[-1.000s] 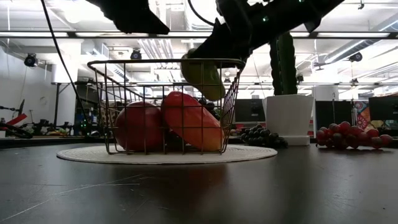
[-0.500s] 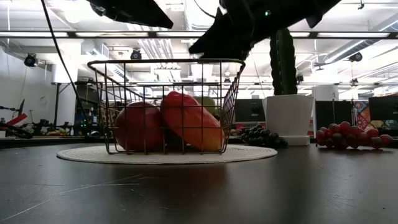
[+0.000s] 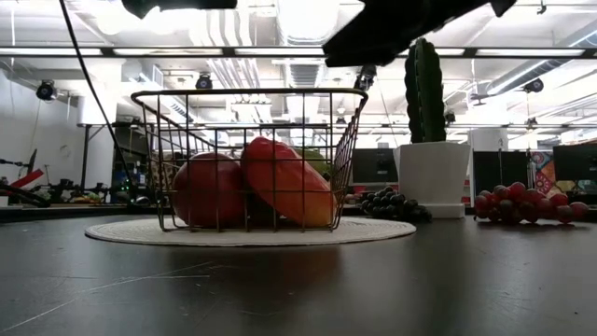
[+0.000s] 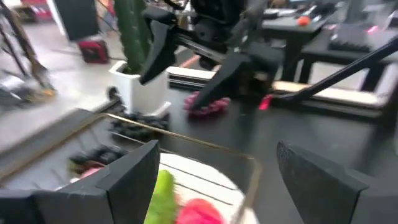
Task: Build produce basket
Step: Put the green apple into the wire basket
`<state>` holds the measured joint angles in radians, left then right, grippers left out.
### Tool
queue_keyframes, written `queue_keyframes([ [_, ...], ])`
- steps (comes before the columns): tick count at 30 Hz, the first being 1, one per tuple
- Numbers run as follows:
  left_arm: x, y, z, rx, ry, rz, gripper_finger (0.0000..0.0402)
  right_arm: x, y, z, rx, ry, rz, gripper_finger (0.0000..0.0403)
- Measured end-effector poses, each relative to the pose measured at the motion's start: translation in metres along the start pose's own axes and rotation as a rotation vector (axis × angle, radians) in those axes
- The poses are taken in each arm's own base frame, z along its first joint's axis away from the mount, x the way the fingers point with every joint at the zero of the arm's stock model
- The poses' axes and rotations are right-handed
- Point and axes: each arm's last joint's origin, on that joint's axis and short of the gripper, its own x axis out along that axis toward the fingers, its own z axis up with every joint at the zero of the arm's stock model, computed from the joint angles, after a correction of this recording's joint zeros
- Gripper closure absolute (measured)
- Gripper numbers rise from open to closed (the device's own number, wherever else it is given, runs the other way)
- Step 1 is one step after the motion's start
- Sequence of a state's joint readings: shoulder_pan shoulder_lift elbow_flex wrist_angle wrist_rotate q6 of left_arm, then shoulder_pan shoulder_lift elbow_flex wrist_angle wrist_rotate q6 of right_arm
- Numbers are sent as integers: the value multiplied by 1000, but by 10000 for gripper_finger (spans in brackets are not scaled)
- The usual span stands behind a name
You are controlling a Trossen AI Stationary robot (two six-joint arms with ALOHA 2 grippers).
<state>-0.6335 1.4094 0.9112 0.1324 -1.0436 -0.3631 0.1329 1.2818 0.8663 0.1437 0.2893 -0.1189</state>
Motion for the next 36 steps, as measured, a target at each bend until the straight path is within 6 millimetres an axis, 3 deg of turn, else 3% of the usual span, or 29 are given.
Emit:
queue_keyframes([
  [8,-7,-10,-6,-230,118,-214,100,-3,3,-15,-33,-34,78,67],
  [13,-6,-12,-12,-313,185,-249,100,-3,5,-11,-69,-107,125,69],
  [16,-8,-11,-17,-407,323,-249,100,-4,4,-10,-90,-114,123,69],
  [20,-19,-12,-22,-547,673,-284,100,-3,4,-11,-102,-108,123,71],
  [26,-36,-9,-20,-764,1211,-161,100,-3,4,-11,-107,-112,122,71],
  [30,-50,-2,-25,-854,1511,56,100,-4,4,-11,-107,-114,122,69],
  [33,-66,7,-37,-788,1691,276,100,-3,4,-11,-107,-110,123,71],
  [36,-77,11,-45,-696,1729,370,100,-3,5,-12,-110,-97,125,73],
])
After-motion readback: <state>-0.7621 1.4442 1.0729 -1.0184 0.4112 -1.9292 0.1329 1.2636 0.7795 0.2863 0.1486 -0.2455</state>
